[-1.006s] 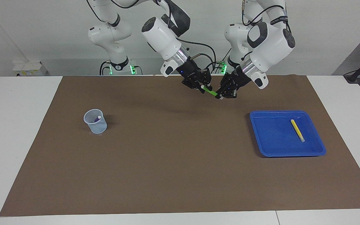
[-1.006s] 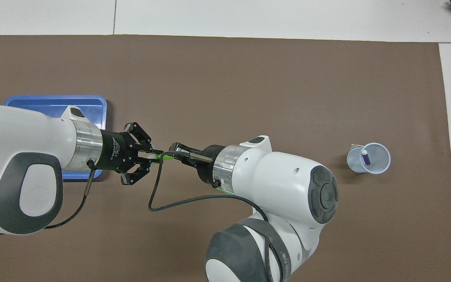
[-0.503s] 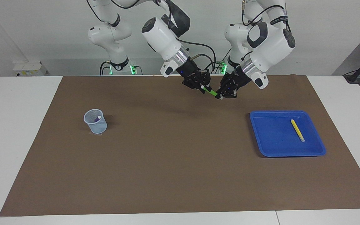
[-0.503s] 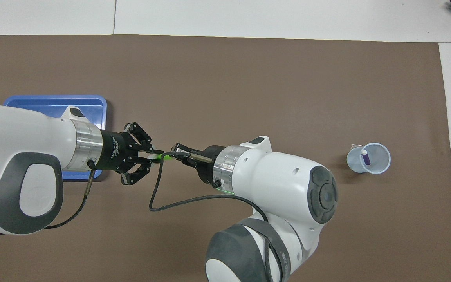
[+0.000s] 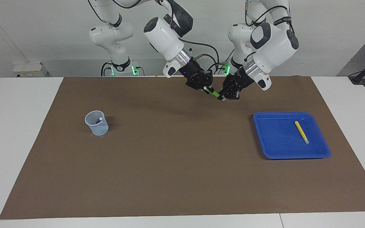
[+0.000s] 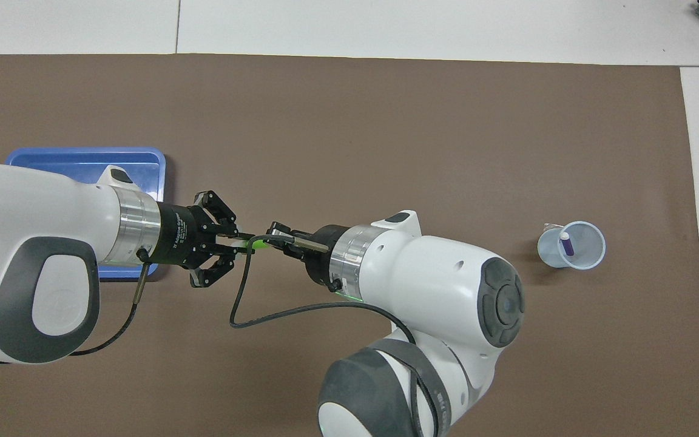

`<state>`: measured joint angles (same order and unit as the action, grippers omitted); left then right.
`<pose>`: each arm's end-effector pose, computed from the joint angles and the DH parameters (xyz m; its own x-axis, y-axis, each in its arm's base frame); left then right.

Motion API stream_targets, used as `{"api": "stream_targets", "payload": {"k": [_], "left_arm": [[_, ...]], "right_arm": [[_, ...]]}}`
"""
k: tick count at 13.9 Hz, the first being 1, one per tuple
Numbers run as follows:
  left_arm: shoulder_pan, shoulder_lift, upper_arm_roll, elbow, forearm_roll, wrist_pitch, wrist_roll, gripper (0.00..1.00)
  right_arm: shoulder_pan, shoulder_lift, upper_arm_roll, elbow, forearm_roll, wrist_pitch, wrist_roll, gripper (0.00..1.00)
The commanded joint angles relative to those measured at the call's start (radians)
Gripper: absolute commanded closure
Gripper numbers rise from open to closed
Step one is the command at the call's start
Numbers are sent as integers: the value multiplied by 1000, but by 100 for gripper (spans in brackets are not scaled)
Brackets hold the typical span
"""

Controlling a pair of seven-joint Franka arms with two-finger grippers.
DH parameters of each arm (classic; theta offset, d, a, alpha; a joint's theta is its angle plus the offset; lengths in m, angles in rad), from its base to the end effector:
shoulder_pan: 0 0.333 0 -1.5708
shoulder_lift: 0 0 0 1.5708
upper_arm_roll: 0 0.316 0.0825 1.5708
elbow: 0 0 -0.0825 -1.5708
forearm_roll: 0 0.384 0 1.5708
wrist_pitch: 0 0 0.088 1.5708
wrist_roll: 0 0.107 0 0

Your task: Transfer and insert pens with both arms

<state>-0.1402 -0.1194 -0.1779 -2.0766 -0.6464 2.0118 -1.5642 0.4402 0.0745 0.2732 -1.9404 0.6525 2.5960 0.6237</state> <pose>0.4910 -0.2021 0.4955 0.0422 0.8402 -0.5407 0.9979 -0.0617 -0.0180 0.4778 0.3924 0.5081 0.9305 -0.3657 -0.0198 -0.2802 -0.6760 -0.6816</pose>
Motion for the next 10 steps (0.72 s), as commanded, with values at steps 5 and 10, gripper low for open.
{"api": "stream_targets", "payload": {"k": [5, 10], "left_arm": [[-19, -40, 14, -30, -7, 4, 167, 0], [94, -49, 23, -31, 13, -80, 545, 0]], "right_arm": [[-14, -1, -3, -8, 24, -8, -15, 100], [-93, -8, -9, 0, 1, -157, -160, 100]]}}
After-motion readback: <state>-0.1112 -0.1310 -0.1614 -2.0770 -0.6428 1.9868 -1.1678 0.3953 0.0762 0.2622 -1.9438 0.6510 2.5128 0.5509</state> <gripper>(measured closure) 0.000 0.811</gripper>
